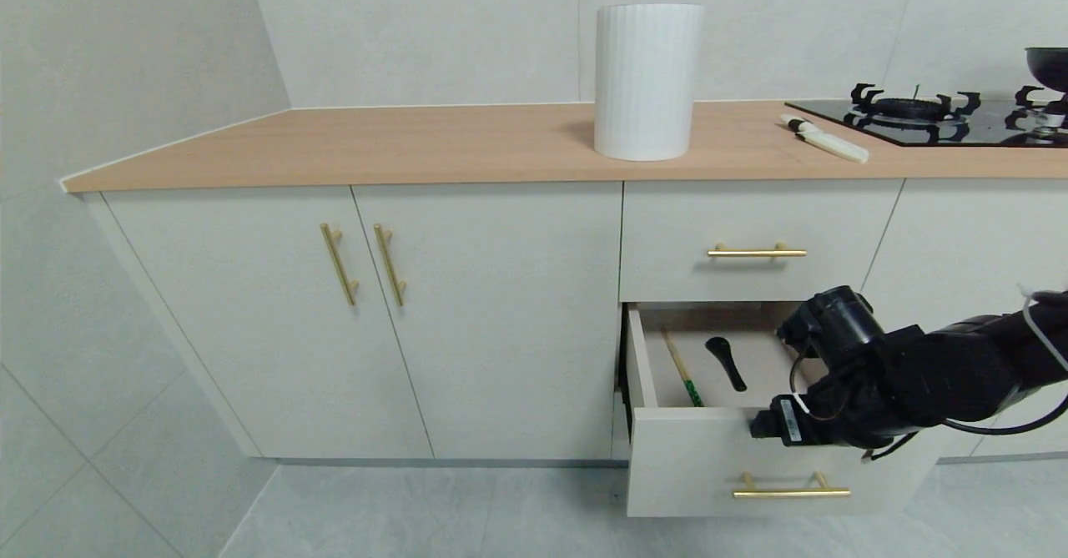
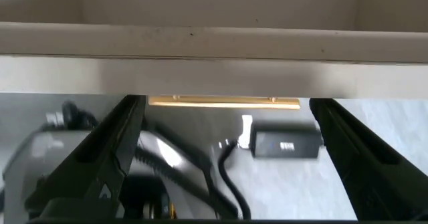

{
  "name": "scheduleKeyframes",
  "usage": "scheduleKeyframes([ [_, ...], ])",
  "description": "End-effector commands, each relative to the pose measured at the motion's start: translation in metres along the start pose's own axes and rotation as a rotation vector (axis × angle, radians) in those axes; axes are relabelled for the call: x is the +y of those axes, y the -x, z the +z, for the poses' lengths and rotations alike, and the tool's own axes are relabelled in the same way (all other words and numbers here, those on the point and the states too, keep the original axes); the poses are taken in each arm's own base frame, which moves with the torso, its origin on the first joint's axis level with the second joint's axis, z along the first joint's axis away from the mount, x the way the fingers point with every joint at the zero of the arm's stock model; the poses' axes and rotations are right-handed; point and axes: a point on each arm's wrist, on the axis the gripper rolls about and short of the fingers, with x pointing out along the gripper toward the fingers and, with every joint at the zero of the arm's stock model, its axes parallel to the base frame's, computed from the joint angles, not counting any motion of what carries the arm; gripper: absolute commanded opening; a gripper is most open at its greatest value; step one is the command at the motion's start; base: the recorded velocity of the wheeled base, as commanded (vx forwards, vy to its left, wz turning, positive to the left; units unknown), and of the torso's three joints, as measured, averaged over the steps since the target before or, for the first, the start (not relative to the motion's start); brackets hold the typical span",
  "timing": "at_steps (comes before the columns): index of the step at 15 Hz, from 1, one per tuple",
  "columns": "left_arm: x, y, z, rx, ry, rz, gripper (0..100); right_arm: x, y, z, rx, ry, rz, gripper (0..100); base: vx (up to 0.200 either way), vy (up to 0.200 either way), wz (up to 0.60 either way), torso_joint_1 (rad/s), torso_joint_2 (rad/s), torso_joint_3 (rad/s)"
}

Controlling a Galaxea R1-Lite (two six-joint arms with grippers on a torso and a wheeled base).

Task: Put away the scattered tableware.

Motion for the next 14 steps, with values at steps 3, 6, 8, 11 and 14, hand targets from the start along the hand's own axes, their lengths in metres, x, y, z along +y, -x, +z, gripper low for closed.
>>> scheduleKeyframes([
  [3, 0.0, 0.0, 0.0, 0.0, 0.001, 0.0, 100, 0.008, -0.025, 0.006, -0.006, 0.009, 0.003, 100, 0.0, 0.0, 0.0, 0.0, 0.0, 0.0],
  [6, 0.0, 0.0, 0.0, 0.0, 0.0, 0.0, 100, 0.009, -0.031, 0.012, -0.061, 0.014, 0.017, 100, 0.0, 0.0, 0.0, 0.0, 0.0, 0.0],
  [8, 0.0, 0.0, 0.0, 0.0, 0.0, 0.0, 100, 0.013, -0.039, 0.019, -0.107, 0.053, 0.028, 100, 0.0, 0.0, 0.0, 0.0, 0.0, 0.0],
  [11, 0.0, 0.0, 0.0, 0.0, 0.0, 0.0, 100, 0.016, -0.057, 0.024, -0.174, 0.091, 0.036, 100, 0.0, 0.0, 0.0, 0.0, 0.0, 0.0],
  [14, 0.0, 0.0, 0.0, 0.0, 0.0, 0.0, 100, 0.013, -0.073, 0.027, -0.232, 0.063, 0.037, 100, 0.0, 0.0, 0.0, 0.0, 0.0, 0.0],
])
